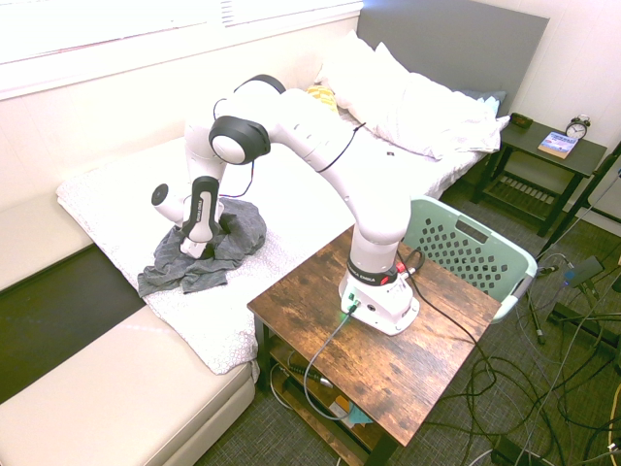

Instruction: Put my clothes in the laundry bag

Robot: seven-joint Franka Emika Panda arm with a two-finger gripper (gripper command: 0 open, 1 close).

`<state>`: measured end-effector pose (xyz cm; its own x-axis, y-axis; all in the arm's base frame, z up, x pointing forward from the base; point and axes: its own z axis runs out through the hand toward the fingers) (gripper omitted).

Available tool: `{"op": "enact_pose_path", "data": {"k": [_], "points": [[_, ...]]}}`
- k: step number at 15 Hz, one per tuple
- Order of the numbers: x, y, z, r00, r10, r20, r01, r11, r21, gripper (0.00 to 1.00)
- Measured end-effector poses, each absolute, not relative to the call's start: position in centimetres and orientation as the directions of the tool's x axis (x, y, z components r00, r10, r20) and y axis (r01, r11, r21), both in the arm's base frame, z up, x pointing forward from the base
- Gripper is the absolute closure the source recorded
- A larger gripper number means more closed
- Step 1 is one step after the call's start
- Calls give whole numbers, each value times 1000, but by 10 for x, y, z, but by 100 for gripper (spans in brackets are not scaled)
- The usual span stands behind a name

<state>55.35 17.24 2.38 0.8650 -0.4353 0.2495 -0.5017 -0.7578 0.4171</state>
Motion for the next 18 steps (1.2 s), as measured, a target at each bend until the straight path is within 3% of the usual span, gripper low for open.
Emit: {"op": "enact_pose_path", "data": {"k": [18], "points": [[542, 123, 16, 760, -601, 248, -649, -680, 342, 100]]}}
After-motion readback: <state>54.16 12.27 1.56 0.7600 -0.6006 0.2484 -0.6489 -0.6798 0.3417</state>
